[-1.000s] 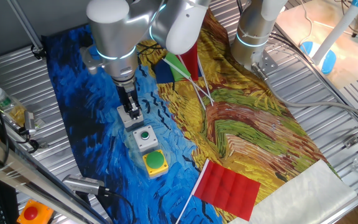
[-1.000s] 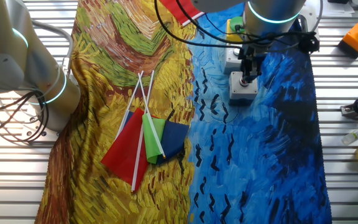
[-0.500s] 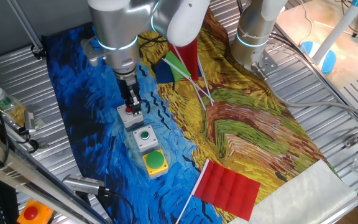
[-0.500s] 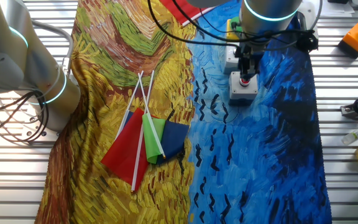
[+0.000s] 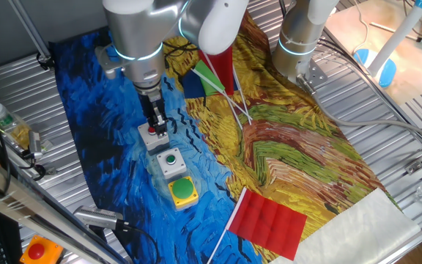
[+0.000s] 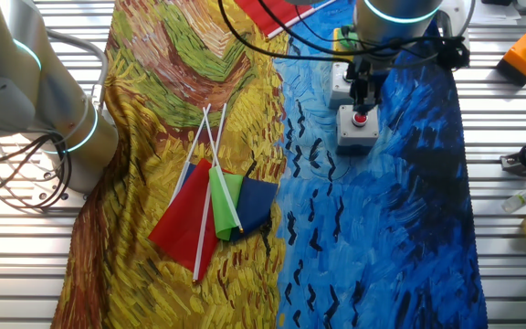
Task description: Press three buttons from left to right in sequence
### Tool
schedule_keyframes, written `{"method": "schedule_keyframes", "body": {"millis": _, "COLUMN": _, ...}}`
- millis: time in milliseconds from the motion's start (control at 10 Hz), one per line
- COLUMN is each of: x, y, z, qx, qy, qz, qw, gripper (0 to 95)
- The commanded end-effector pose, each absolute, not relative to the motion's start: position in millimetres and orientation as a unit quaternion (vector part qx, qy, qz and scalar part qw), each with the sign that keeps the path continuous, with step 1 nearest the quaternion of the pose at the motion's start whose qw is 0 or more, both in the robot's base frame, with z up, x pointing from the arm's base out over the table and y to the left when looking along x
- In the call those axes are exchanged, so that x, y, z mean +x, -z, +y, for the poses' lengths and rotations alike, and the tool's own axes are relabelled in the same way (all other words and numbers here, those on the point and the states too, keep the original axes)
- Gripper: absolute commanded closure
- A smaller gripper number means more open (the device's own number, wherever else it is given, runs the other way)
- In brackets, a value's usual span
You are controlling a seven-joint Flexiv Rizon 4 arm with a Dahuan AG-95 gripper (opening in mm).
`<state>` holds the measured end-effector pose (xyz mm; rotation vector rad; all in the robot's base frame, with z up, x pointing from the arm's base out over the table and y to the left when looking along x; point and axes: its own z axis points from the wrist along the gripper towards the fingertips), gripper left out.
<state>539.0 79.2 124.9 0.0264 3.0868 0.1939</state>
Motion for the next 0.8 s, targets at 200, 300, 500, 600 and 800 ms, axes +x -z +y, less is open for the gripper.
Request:
{"method": "schedule_keyframes", "body": {"millis": 200, "x": 543, "y": -120, "z": 94, "qx": 0.023, "qy": -0.06, "qz": 0.998, "qw": 0.025, "gripper": 57.0}}
{"method": "schedule_keyframes", "body": {"millis": 300, "x": 543, "y": -118, "z": 99, "qx": 0.028, "qy": -0.06, "qz": 0.997, "qw": 0.027, "gripper": 57.0}}
{"method": "schedule_keyframes", "body": {"millis": 500, "x": 544, "y": -117, "z": 106, "qx": 0.034, "qy": -0.06, "qz": 0.997, "qw": 0.028, "gripper": 57.0}}
{"method": "schedule_keyframes", "body": {"millis": 600, "x": 544, "y": -117, "z": 109, "qx": 0.035, "qy": -0.059, "qz": 0.997, "qw": 0.029, "gripper": 57.0}}
{"method": "schedule_keyframes", "body": {"millis": 800, "x": 544, "y": -115, "z": 113, "qx": 0.04, "qy": -0.06, "qz": 0.997, "qw": 0.03, "gripper": 57.0}}
